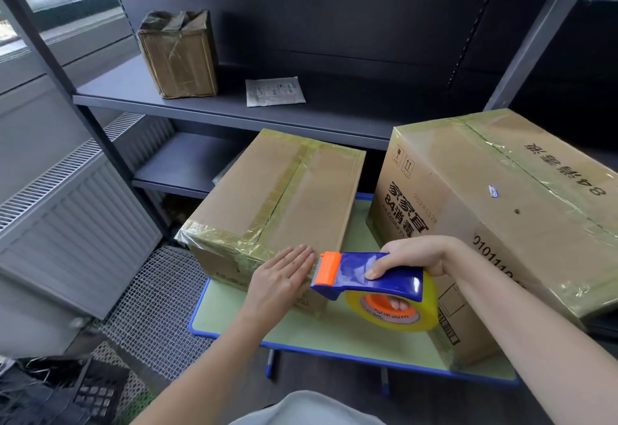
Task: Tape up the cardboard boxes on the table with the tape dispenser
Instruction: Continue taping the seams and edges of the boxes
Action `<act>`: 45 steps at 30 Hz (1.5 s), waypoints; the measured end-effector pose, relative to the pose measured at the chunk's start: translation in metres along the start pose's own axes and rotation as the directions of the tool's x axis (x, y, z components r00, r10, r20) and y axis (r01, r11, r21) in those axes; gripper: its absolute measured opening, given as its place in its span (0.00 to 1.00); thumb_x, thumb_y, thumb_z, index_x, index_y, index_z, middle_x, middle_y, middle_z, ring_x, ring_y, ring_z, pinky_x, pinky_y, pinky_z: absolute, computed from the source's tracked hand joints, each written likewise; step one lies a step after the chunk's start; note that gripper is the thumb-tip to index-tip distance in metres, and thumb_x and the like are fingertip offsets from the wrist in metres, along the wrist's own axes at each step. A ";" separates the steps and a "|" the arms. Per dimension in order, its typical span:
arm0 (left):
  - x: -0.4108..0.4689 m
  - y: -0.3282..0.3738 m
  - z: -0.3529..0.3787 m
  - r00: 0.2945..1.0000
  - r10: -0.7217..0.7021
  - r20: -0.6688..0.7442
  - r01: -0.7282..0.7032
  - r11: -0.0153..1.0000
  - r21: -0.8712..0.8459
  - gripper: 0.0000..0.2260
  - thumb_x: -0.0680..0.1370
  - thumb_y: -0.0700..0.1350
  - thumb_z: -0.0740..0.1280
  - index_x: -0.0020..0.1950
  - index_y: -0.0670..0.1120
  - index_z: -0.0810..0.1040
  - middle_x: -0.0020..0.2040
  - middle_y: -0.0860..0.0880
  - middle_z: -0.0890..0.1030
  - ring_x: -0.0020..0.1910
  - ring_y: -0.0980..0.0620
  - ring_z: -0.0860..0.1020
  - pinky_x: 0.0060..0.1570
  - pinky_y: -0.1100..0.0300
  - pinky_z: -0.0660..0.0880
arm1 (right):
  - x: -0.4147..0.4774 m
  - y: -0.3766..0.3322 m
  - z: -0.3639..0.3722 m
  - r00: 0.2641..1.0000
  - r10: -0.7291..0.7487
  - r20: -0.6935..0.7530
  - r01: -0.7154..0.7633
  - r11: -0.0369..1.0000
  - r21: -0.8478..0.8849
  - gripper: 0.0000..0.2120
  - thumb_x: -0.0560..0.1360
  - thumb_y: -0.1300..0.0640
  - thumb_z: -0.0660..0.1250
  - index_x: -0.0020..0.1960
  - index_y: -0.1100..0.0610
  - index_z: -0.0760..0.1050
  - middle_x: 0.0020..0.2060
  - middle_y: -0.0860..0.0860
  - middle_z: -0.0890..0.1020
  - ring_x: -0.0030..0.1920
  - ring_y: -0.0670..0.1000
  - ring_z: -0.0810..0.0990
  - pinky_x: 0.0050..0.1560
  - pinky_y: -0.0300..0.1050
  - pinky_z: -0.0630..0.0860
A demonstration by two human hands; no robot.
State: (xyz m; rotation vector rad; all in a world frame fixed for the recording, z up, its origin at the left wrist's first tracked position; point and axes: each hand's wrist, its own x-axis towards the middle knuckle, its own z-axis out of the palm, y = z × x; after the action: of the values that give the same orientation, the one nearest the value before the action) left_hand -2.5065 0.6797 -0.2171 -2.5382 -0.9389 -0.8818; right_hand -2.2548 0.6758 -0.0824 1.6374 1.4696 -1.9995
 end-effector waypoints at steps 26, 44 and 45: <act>-0.013 -0.033 -0.015 0.993 -0.061 0.105 0.067 0.997 -0.047 0.18 0.81 0.51 0.59 0.60 0.41 0.79 0.61 0.47 0.79 0.62 0.50 0.76 0.67 0.56 0.66 | -0.006 0.028 0.003 0.997 0.067 0.038 -0.070 0.991 0.112 0.22 0.68 0.46 0.72 0.51 0.63 0.75 0.39 0.57 0.82 0.34 0.50 0.82 0.38 0.41 0.79; -0.006 0.001 -0.031 0.950 -0.182 0.254 0.247 0.934 -0.257 0.19 0.73 0.47 0.61 0.61 0.42 0.79 0.63 0.49 0.78 0.66 0.51 0.73 0.68 0.53 0.66 | 0.034 -0.008 0.015 0.955 0.294 0.026 -0.294 0.942 0.162 0.16 0.74 0.48 0.67 0.50 0.62 0.75 0.38 0.55 0.82 0.35 0.51 0.81 0.40 0.43 0.78; -0.006 0.001 -0.030 0.948 -0.192 0.255 0.257 0.933 -0.251 0.19 0.74 0.48 0.61 0.61 0.42 0.80 0.62 0.49 0.78 0.66 0.51 0.73 0.68 0.54 0.66 | 0.035 -0.008 0.015 0.957 0.290 0.030 -0.290 0.942 0.169 0.16 0.74 0.48 0.67 0.50 0.62 0.75 0.39 0.55 0.82 0.35 0.51 0.81 0.41 0.43 0.78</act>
State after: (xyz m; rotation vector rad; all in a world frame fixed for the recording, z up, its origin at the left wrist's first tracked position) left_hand -2.5227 0.6622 -0.1977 -2.8625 -1.2795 -0.8531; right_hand -2.2830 0.6836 -0.1074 1.7929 1.0044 -2.0031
